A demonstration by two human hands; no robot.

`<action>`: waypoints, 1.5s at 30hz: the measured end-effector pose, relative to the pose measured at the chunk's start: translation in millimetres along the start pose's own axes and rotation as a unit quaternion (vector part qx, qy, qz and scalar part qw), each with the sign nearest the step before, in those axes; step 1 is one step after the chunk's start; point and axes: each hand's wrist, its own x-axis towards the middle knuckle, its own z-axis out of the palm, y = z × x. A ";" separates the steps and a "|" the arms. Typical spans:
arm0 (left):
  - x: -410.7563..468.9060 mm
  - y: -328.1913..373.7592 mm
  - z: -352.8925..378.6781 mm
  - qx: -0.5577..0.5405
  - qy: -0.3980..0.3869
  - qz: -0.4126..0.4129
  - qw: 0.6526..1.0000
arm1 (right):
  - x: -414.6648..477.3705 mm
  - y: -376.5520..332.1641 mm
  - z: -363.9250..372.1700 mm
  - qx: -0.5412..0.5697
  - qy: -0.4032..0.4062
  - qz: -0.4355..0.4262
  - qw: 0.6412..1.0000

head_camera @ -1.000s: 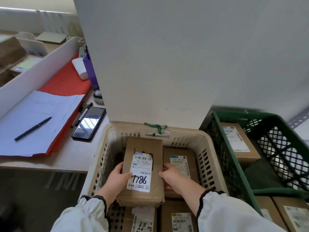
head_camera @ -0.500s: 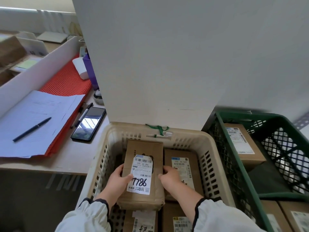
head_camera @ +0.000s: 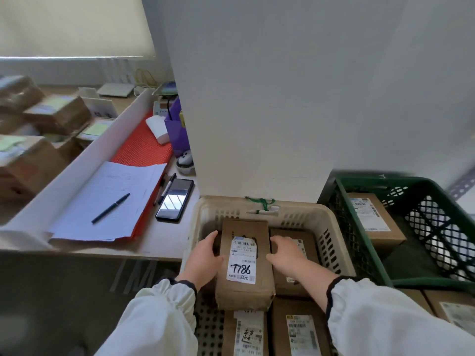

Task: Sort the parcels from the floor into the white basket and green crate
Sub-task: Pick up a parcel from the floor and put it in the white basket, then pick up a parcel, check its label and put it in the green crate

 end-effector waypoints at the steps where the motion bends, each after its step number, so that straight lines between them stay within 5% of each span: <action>1: -6.5 2.4 -8.7 0.019 -0.005 0.008 1.000 | -9.3 -2.3 -7.5 -0.018 -0.004 -0.006 1.000; 10: -84.7 18.4 -43.3 0.047 -0.063 0.022 0.997 | -107.5 -12.6 -20.8 -0.152 -0.034 -0.038 0.987; 17: -127.0 10.0 -91.9 0.042 -0.076 0.016 0.996 | -144.0 -49.5 -13.9 -0.134 -0.025 -0.057 0.989; 30: -238.6 -52.4 -177.5 -0.044 0.073 -0.105 0.991 | -195.8 -197.4 49.8 -0.128 -0.109 -0.279 0.946; 37: -376.0 -111.0 -174.1 -0.090 0.201 -0.240 0.945 | -274.8 -233.5 115.3 -0.177 -0.183 -0.406 0.878; 45: -591.8 -161.4 -133.1 -0.159 0.341 -0.407 0.833 | -440.0 -236.2 218.5 -0.265 -0.309 -0.550 0.729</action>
